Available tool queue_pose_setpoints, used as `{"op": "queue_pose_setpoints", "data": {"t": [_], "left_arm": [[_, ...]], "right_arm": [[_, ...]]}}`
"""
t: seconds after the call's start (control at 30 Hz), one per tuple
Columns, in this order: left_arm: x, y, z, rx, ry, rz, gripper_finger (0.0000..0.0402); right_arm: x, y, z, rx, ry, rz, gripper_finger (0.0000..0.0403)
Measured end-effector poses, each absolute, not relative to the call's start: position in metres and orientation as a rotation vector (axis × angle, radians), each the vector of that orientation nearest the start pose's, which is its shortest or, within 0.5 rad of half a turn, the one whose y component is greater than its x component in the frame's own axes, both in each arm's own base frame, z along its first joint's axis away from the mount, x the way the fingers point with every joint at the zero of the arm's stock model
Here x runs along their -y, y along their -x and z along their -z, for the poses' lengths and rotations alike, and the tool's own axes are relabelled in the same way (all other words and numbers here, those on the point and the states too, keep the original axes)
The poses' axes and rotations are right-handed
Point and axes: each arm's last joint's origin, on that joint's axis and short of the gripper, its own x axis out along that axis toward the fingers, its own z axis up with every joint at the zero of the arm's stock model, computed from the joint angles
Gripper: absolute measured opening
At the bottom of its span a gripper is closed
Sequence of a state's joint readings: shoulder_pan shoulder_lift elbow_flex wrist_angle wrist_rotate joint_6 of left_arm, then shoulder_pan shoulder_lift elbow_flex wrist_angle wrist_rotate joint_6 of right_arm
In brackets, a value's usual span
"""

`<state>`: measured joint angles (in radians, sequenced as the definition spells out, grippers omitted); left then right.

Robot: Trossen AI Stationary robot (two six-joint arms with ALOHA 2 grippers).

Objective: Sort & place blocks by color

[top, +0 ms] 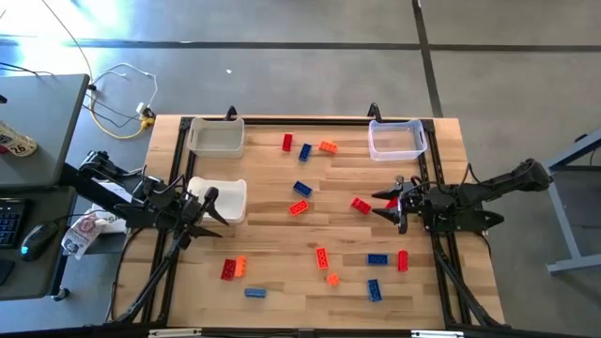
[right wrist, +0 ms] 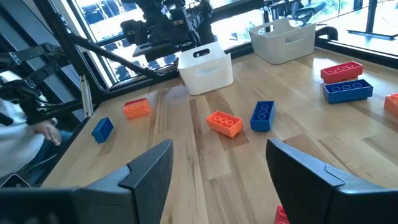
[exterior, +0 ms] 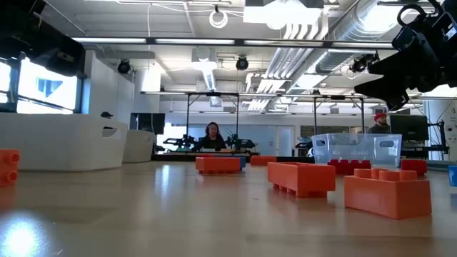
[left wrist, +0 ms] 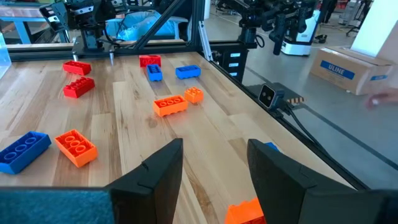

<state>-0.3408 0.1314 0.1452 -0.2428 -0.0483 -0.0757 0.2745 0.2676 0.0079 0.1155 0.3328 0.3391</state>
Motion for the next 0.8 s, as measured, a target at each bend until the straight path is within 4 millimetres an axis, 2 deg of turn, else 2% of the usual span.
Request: {"op": "queue_pose_setpoints", "data": {"t": [0.8], "left_arm": [[0.0309, -0.0918, -0.1814, -0.216, 0.007, 0.279, 0.0168]], "right_arm": [[-0.0212, -0.1101, -0.1548, -0.126, -0.288, 0.081, 0.0244]]}}
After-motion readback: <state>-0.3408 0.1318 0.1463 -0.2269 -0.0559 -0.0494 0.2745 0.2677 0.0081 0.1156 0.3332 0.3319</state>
